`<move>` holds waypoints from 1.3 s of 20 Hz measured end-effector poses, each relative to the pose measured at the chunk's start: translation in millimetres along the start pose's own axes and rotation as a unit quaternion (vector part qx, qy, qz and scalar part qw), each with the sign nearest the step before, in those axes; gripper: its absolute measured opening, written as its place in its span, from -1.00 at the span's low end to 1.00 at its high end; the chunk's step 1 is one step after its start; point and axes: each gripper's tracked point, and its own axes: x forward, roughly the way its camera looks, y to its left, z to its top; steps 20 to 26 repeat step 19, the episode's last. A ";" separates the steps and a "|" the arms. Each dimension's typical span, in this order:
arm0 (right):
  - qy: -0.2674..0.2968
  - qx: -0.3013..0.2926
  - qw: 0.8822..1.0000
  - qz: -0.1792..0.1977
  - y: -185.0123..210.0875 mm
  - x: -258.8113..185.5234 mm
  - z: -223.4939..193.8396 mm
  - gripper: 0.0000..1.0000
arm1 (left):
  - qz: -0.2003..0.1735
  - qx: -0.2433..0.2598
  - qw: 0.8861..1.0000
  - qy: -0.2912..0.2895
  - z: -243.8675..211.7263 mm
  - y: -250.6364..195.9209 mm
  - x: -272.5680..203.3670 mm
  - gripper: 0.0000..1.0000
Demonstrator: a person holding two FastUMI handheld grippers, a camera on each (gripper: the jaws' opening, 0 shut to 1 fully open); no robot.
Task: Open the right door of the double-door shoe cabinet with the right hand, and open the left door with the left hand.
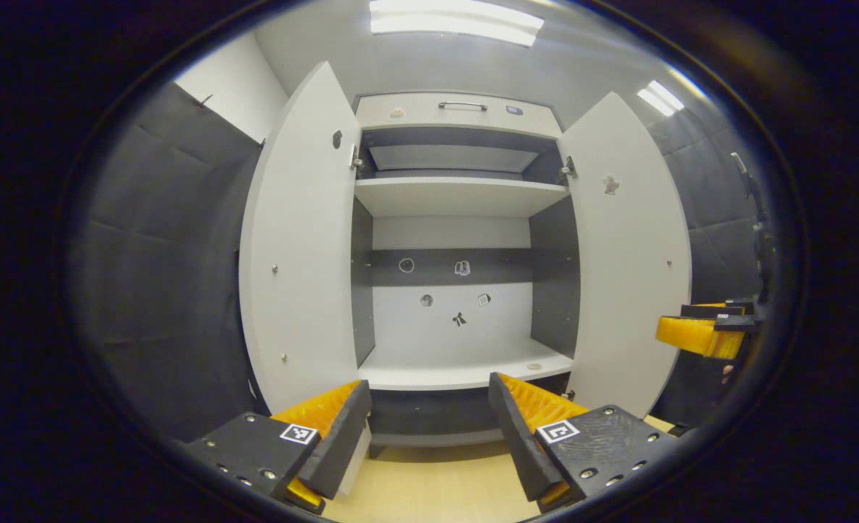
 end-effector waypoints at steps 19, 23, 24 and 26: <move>0.003 0.048 0.999 -0.013 -15.5 -9.2 -36.6 0.94 | 0.021 0.016 1.000 0.010 -4.7 2.3 -9.6 0.84; 0.003 0.048 0.999 -0.013 -15.5 -9.2 -36.6 0.94 | 0.021 0.016 1.000 0.010 -4.7 2.3 -9.6 0.84; 0.003 0.048 0.999 -0.013 -15.5 -9.2 -36.6 0.94 | 0.021 0.016 1.000 0.010 -4.7 2.3 -9.6 0.84; 0.003 0.048 0.999 -0.013 -15.5 -9.2 -36.6 0.94 | 0.021 0.016 1.000 0.010 -4.7 2.3 -9.6 0.84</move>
